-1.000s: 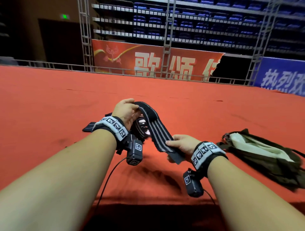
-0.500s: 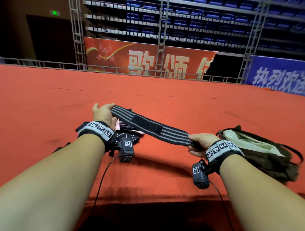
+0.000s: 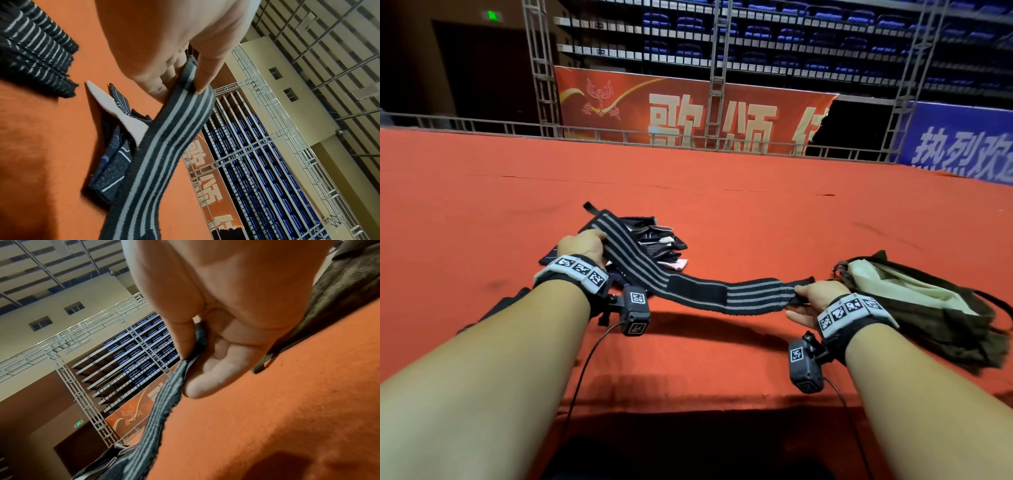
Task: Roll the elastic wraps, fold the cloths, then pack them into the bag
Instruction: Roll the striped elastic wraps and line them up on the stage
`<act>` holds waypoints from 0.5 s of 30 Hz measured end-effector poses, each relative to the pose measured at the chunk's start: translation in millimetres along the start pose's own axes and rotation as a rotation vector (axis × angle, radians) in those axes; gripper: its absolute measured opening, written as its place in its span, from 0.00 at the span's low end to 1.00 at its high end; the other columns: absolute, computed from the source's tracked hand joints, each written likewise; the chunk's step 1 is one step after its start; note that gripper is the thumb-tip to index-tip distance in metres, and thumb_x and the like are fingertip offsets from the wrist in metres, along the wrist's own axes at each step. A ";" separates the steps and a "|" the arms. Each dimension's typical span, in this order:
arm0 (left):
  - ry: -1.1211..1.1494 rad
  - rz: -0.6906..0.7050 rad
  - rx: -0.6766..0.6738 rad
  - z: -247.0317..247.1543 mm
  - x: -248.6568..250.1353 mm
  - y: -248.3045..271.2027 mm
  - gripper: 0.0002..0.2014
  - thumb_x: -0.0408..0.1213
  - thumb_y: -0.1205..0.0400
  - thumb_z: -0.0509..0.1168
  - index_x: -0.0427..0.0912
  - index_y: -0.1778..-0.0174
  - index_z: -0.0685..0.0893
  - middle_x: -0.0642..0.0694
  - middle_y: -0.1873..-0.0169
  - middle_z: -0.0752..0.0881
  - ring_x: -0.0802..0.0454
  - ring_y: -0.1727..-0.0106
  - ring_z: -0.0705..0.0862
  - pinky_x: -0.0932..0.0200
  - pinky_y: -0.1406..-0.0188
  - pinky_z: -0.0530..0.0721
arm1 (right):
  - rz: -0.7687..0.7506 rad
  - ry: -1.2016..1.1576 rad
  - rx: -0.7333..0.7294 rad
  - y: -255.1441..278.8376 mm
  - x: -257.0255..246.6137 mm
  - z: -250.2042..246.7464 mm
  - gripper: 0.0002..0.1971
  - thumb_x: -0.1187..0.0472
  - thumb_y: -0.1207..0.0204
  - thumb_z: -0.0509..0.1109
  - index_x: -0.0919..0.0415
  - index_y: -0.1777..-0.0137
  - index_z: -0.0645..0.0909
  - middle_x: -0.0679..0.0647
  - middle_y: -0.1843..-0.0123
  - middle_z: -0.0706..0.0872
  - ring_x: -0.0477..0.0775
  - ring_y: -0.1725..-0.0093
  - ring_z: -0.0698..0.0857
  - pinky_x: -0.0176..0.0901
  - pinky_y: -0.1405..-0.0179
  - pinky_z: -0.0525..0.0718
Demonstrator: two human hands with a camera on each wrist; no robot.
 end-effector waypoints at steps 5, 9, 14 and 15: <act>-0.118 0.055 -0.146 5.2 -2.6 2.1 0.18 0.27 0.30 0.68 0.43 0.47 0.92 0.46 0.60 0.94 0.45 0.63 0.91 0.51 0.62 0.90 | -0.056 0.085 -0.017 1.2 1.9 13.0 0.11 0.65 0.19 0.72 0.64 0.38 0.82 0.66 0.49 0.92 0.66 0.58 0.93 0.44 0.78 0.85; -0.130 0.100 -0.185 8.6 -3.6 8.7 0.12 0.25 0.23 0.68 0.42 0.50 0.92 0.44 0.61 0.93 0.47 0.62 0.91 0.54 0.62 0.89 | -0.100 0.147 -0.034 5.2 -0.5 17.8 0.04 0.65 0.20 0.72 0.64 0.48 0.84 0.67 0.48 0.91 0.66 0.60 0.92 0.41 0.82 0.80; -0.176 0.127 -0.204 9.4 -2.8 15.8 0.07 0.25 0.20 0.68 0.41 0.53 0.88 0.44 0.64 0.89 0.50 0.67 0.88 0.52 0.61 0.89 | -0.096 0.181 -0.014 2.9 -2.2 19.3 0.04 0.64 0.20 0.73 0.65 0.50 0.84 0.68 0.46 0.90 0.67 0.60 0.90 0.43 0.80 0.83; -0.184 0.134 -0.205 9.0 -2.4 15.8 0.07 0.25 0.19 0.68 0.40 0.51 0.87 0.43 0.64 0.89 0.51 0.68 0.88 0.50 0.59 0.89 | -0.096 0.187 -0.008 3.6 -2.9 19.4 0.04 0.64 0.19 0.72 0.65 0.50 0.84 0.68 0.46 0.90 0.68 0.59 0.91 0.43 0.80 0.83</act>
Point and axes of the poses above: each hand's wrist, its own y-axis away from the middle knuckle, its own z-axis out of the palm, x = y × z, the point moved 2 cm from there along -y, towards the middle knuckle
